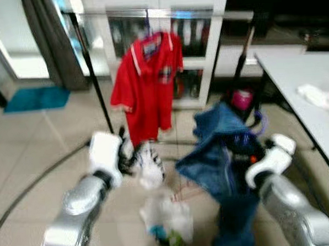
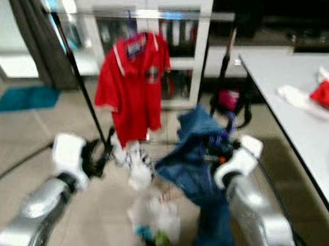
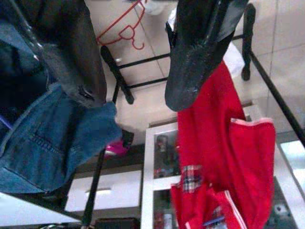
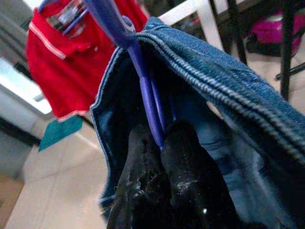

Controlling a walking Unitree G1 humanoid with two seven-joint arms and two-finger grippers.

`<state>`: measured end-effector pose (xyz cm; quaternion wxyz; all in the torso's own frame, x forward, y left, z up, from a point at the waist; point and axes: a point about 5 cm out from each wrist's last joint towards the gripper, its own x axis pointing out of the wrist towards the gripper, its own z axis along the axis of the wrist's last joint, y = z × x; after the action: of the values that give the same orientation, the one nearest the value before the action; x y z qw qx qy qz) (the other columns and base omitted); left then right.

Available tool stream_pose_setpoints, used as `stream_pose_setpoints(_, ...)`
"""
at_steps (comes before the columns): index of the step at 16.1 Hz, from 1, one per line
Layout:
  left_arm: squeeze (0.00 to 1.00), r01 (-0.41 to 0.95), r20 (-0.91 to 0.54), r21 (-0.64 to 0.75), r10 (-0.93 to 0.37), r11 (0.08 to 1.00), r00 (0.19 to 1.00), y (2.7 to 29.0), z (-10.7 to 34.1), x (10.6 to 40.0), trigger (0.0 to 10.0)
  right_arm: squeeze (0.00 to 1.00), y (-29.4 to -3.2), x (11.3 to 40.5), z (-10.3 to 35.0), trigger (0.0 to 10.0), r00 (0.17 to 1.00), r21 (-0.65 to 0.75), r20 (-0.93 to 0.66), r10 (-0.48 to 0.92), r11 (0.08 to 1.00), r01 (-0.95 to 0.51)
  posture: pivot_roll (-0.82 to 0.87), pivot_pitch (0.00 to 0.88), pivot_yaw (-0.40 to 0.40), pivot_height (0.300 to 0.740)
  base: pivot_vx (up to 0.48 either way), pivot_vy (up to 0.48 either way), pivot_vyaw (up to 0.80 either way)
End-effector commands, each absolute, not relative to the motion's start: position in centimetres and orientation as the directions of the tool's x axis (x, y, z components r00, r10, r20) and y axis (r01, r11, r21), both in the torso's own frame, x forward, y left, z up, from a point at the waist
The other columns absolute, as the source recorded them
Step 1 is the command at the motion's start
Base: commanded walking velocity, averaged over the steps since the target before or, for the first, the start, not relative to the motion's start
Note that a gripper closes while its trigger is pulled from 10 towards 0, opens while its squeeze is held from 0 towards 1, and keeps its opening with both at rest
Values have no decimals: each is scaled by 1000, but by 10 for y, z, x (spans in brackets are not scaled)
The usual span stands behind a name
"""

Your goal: Hang hanger

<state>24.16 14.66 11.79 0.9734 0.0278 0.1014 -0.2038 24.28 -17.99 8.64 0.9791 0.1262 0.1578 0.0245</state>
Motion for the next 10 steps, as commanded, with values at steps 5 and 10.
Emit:
stream_pose_setpoints(5,0,374,-192,30,-362,927,912,157,122,249,10000,0,-175,249,101,10000,967,266,-234,99,963,-34,-3,0,-21,740,332,0,0)
stream_pose_setpoints(10,0,372,-182,31,-361,928,915,157,123,252,10000,0,-174,255,103,10000,971,262,-219,94,964,-34,-1,0,-30,740,362,0,0)
